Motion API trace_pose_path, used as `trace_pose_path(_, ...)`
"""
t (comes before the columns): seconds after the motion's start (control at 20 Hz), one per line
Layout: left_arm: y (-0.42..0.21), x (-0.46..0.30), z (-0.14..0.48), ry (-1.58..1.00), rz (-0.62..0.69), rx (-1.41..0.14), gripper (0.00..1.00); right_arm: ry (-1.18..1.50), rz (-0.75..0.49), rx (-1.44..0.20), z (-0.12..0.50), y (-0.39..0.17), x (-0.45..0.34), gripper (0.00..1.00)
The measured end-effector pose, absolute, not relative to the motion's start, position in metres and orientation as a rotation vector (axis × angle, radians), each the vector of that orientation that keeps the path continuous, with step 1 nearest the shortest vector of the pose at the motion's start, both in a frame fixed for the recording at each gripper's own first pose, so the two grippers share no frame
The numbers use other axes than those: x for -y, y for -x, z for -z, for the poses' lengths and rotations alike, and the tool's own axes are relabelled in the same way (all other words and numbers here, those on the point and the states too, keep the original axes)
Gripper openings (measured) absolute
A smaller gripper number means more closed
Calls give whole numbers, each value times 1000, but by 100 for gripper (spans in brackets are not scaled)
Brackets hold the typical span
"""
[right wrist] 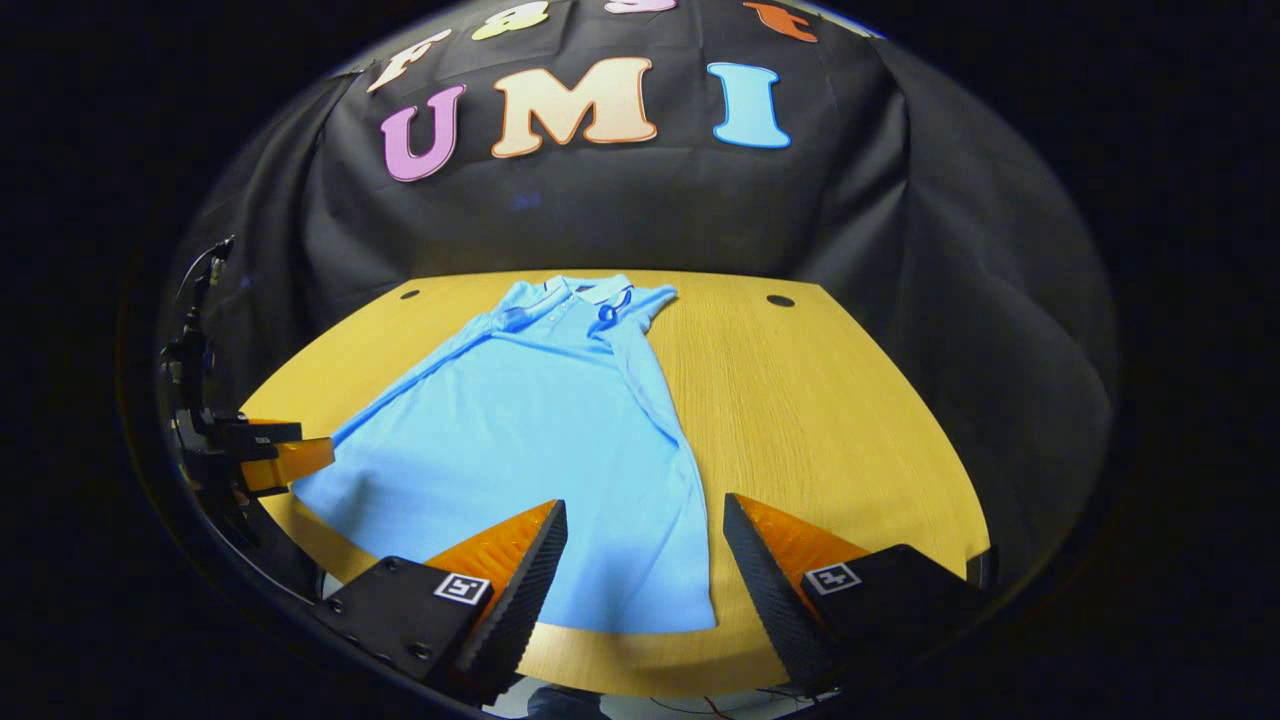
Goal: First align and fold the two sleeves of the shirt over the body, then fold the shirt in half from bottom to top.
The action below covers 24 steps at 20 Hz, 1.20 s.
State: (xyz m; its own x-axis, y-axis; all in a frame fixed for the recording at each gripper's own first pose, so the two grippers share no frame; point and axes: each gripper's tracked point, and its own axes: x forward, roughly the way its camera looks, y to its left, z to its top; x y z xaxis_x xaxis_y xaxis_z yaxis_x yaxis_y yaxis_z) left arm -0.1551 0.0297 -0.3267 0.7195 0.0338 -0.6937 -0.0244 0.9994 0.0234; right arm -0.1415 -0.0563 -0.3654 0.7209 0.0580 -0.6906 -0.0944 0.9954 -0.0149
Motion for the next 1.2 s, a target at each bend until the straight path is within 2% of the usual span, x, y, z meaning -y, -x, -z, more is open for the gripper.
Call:
trace_pose_path(0.4,187,-36,355,-19,-66,-837,96,56,-58,-863,406,169,63,98)
trace_pose_path(0.65,183,-34,356,-8,-62,-813,95,16,-47,-923,420,182,65,99)
trace_pose_path(0.75,183,-32,356,34,-74,-810,94,35,-66,-926,420,186,63,94)
trace_pose_path(0.8,182,-31,356,27,-73,-807,91,32,-74,-930,420,188,62,99)
trace_pose_path(0.85,181,-26,357,28,-62,-807,90,28,-84,-930,420,188,59,98)
trace_pose_path(0.9,181,-22,357,20,-45,-809,82,30,-100,-930,420,189,54,87)
trace_pose_path(0.95,180,-16,357,19,-20,-812,76,32,-116,-929,419,188,49,82)
trace_pose_path(1.0,179,-10,359,24,0,-816,63,30,-133,-927,419,189,43,68)
trace_pose_path(1.05,178,-7,358,30,10,-813,51,23,-150,-925,419,190,37,60)
trace_pose_path(1.1,179,-4,358,42,14,-816,32,11,-159,-927,419,192,31,39)
trace_pose_path(1.15,177,0,357,61,19,-805,25,1,-151,-921,419,191,29,26)
trace_pose_path(1.2,177,-1,358,76,0,-801,8,-9,-160,-932,418,192,27,14)
